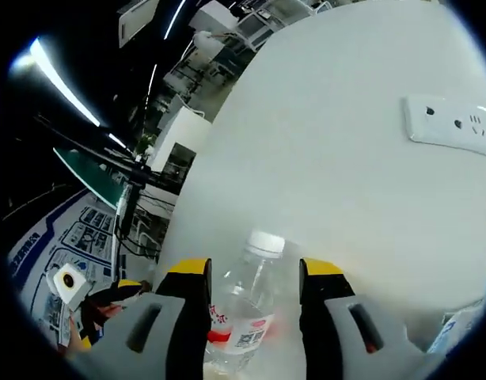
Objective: Arrange the tabletop items into an orderly group along one side of the table until the central work area is clear of visible clutter.
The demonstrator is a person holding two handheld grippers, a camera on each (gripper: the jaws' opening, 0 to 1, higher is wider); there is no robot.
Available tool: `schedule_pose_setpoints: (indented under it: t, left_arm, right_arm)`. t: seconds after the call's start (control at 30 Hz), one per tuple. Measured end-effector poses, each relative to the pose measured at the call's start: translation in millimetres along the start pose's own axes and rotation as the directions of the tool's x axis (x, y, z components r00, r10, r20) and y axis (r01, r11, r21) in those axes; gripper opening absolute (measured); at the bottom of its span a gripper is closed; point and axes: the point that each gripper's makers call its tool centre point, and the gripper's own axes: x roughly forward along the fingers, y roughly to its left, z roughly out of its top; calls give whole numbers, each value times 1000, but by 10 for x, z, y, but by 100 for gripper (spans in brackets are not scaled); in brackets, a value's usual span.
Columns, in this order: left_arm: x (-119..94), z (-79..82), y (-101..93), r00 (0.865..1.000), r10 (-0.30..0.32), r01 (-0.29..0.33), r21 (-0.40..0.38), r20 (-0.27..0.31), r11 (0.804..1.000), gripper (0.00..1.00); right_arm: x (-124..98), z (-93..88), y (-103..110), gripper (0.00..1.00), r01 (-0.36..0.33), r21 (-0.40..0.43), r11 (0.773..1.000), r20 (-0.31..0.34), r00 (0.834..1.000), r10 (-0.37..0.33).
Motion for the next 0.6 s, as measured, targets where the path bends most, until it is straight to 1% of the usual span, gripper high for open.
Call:
schedule_pose_setpoints:
  t: [0.03,0.07,0.1,0.2,0.33,0.43,0.6]
  left_arm:
    - [20,13,4,1000,-2,2,-1,1,1000,96]
    - [51,31,4,1000,-8,8,-7,0,1000,96]
    - [68,34,2,1000,-10,10,-9,-4,1000,96]
    - [119,49,-7,1000,-13,13,-6,-9,1000,96]
    - [179,100,-29,1000,-23,23,-12,-3,1000,96]
    - [209,116,-36,1000,-30,30,-17,0,999,95]
    - [235,106,-20,1000,-26,27,-16,2,1000,94]
  right_arm:
    - [12,11,-13,43,-6,19,1000,-12,1000,6]
    - [16,16,-20,42,-5,20,1000,-12,1000,5]
    - [12,87,-40,42,-7,21,1000,-8,1000,7]
    - [25,151,-65,41,-9,23,1000,-13,1000,9]
    - [39,249,-81,38,-48,68,997,1,999,48]
    - [46,282,-113,34,-54,73,996,3,999,54]
    - [73,331,-160,29,-77,114,990,14,997,76]
